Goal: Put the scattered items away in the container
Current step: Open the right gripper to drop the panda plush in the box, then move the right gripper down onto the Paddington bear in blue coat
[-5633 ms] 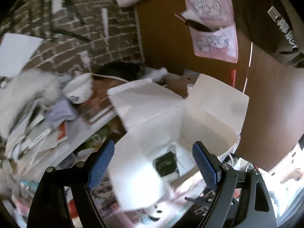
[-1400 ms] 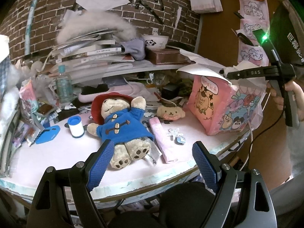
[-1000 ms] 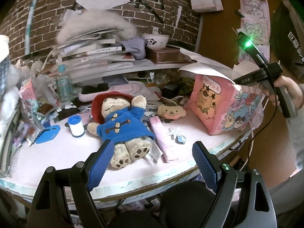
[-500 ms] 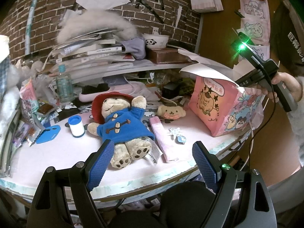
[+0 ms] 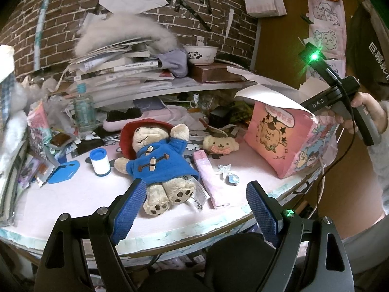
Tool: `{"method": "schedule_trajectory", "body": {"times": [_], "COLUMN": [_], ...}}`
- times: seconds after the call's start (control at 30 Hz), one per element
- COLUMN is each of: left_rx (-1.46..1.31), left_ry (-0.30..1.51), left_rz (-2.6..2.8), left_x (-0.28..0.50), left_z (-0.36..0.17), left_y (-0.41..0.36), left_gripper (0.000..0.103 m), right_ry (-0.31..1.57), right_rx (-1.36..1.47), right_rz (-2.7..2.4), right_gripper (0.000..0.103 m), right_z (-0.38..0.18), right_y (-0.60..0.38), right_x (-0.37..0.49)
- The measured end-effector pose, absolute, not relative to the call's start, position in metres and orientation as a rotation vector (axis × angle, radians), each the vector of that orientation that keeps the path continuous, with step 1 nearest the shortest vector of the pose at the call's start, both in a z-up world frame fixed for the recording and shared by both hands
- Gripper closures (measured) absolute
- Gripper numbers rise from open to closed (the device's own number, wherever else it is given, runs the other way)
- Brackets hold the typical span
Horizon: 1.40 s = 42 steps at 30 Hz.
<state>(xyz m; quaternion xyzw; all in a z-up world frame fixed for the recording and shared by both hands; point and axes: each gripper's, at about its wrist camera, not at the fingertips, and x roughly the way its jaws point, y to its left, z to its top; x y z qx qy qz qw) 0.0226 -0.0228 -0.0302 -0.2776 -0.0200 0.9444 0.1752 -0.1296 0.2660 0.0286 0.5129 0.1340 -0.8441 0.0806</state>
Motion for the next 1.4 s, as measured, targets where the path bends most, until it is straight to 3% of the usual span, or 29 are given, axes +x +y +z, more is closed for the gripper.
{"method": "schedule_trajectory", "body": {"times": [0.47, 0.7, 0.73, 0.8, 0.9, 1.13, 1.4], "left_rx": [-0.777, -0.777, -0.776, -0.765, -0.744, -0.746, -0.762], "left_ry": [-0.055, -0.069, -0.070, -0.074, -0.089, -0.101, -0.109], "left_rz": [2.687, 2.700, 2.702, 2.711, 2.714, 2.745, 2.789], "left_x": [0.024, 0.025, 0.026, 0.027, 0.031, 0.034, 0.039], "left_z": [-0.026, -0.026, -0.026, -0.025, -0.024, -0.025, -0.028], "left_y": [-0.026, -0.031, -0.031, -0.033, -0.036, -0.046, -0.058], "left_gripper": [0.021, 0.021, 0.020, 0.008, 0.007, 0.007, 0.006], "right_ry": [0.311, 0.312, 0.301, 0.284, 0.278, 0.244, 0.192], "right_rx": [1.417, 1.104, 1.040, 0.942, 0.789, 0.618, 0.662], "right_rz": [-2.573, -2.722, -2.730, -2.733, -2.730, -2.653, -2.521], "right_gripper": [0.027, 0.027, 0.027, 0.027, 0.027, 0.027, 0.027], "right_z": [0.053, 0.090, 0.096, 0.105, 0.111, 0.095, 0.056], "right_y": [0.271, 0.255, 0.251, 0.242, 0.224, 0.175, 0.121], "right_x": [-0.120, -0.082, -0.074, -0.060, -0.036, 0.002, 0.008]}}
